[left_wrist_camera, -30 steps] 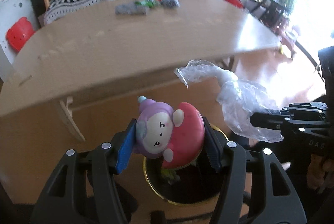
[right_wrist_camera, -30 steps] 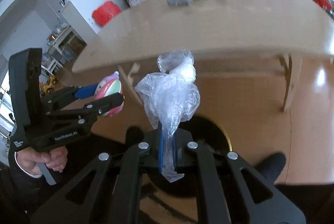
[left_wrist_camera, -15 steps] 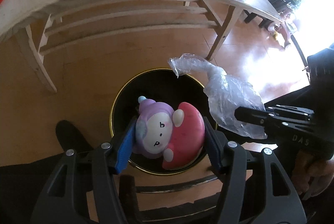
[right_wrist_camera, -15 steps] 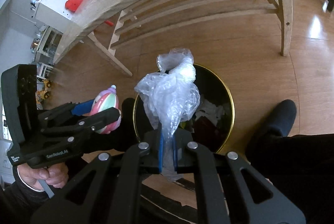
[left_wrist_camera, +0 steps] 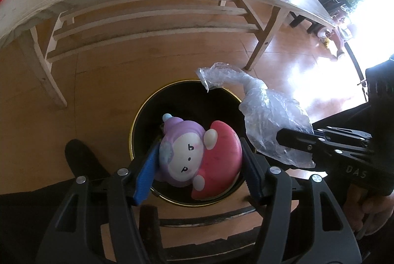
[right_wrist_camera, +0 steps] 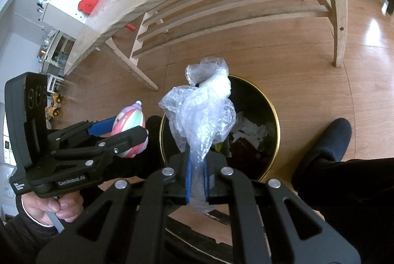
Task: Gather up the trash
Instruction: 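Open both tools to drop the toy and plastic bag into the bin, then grasp the white-blue blister card with the left tool while the right tool grasps crumpled foil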
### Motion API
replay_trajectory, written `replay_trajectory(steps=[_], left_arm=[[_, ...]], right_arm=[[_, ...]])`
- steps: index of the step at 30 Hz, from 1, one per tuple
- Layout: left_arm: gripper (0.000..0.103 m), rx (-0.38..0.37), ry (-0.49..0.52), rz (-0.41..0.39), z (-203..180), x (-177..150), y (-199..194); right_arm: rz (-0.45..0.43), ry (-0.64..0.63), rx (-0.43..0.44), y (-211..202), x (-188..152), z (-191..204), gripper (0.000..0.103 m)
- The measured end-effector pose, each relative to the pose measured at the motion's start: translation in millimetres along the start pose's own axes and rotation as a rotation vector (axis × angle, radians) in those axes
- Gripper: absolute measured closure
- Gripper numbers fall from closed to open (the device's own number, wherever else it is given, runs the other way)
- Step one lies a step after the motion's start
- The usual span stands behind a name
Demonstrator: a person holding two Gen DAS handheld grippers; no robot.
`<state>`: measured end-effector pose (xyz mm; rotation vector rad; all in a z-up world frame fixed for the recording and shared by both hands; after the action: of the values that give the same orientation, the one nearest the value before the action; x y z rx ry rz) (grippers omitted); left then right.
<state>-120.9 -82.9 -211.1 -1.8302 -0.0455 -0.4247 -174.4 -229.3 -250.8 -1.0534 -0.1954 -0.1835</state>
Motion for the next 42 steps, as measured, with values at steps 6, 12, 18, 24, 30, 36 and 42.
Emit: replay_trajectory(steps=[6,12,18,24,30,36,42], left_arm=[[0.035,0.0,-0.015,0.01,2,1,2],[0.025,0.004,-0.029,-0.004,5,1,1],[0.023,0.002,-0.036,-0.009,4,2,0],[0.018,0.002,-0.038,-0.029,4,5,-4],[0.011,0.018,-0.039,-0.128,11,34,-36],[0.008,0.126,-0.037,-0.278,31,120,-85],[0.007,0.236,-0.126,-0.363,65,217,-93]], right_arm=[[0.008,0.029,0.009,0,2,-4,0.093],[-0.038,0.058,0.018,-10,7,-8,0.032],[-0.026,0.057,0.021,-8,6,-7,0.032],[-0.034,0.045,0.013,-9,7,-4,0.032],[-0.15,-0.004,-0.022,-41,42,11,0.031],[-0.331,-0.072,-0.066,-91,133,40,0.025],[-0.477,-0.079,-0.13,-106,249,50,0.022]])
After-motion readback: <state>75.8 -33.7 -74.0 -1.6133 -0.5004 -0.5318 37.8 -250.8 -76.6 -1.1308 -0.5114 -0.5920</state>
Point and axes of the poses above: each gripper's, at about its wrist camera, not at the fingertips, and y roughly the way its jaws point, z to its left, x to its top, the point moved 7 cm from there along y, roughly the way its jaws point, and after that the axes turned 4 degrees about y, right-handed, at the moved point
